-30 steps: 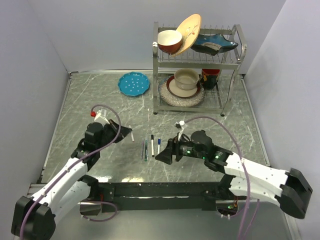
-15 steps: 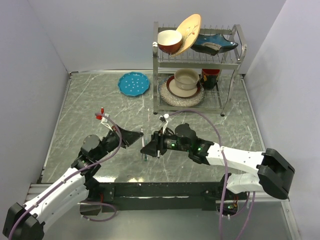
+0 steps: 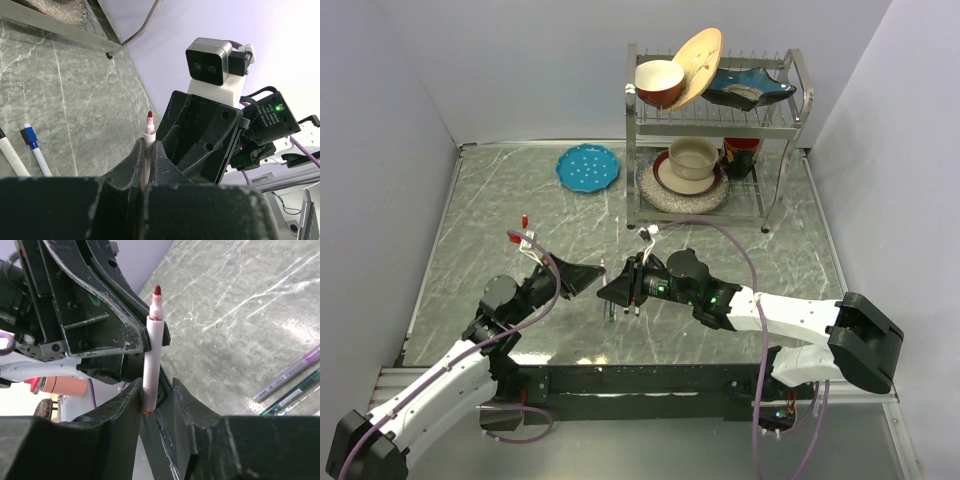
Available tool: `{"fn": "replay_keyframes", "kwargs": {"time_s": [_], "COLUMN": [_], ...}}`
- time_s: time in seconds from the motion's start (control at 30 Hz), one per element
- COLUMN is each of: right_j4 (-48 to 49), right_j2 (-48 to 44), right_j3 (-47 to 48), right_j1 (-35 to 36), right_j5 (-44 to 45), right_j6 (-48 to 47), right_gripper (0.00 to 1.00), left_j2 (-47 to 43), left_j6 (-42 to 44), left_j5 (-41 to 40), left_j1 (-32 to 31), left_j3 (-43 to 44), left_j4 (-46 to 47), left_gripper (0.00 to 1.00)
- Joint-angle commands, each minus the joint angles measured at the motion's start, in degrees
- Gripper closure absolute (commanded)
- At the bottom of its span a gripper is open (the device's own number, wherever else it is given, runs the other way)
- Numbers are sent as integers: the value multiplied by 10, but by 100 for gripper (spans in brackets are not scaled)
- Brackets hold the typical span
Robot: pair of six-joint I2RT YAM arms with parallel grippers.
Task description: Insert the pens into the pen caps
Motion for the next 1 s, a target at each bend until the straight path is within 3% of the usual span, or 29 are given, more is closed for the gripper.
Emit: {"fn": "replay_keyframes", "kwargs": {"time_s": [0.0,0.2,0.27,0.3,0.37,0.47,0.5,0.53,0.6,0.73,0.87,0.97], "right_j4": [38,50,50,46,47,20,13,8,-16,-51,-81,-108], "right_j2": [-18,-25,-27,-28,-38,-58,-63,-77,-102,-152,-222,-277], "right_j3": [9,-2,-4,-4,-14,-20,-23,-30,-39,-67,-103,-116], "right_j1": [3,2,2,2,2,2,2,2,2,2,2,2], "right_j5": [24,32,32,37,38,55,60,69,81,98,118,127], "right_j6": [4,5,2,2,1,-4,-5,-6,-9,-21,-28,-41], "right_gripper": [64,73,95,100,100,100,100,100,100,100,100,100], "left_j2": [-5,-8,-10,-11,-10,-4,0,2,18,55,108,195], "left_j6": [-16,-16,-15,-13,-3,21,29,51,76,146,197,254], "left_j5": [3,2,3,3,5,-10,-19,-48,-84,-179,-362,-415], "left_j1": [-2,-2,-2,-2,-2,-2,-2,-2,-2,-2,5,43], "left_j3": [-9,-9,-6,-5,1,31,43,71,127,213,288,339], "left_j4": [44,40,39,35,29,-24,-72,-98,-162,-324,-413,-452], "left_gripper": [99,99,99,99,99,59,41,36,30,29,28,23]}}
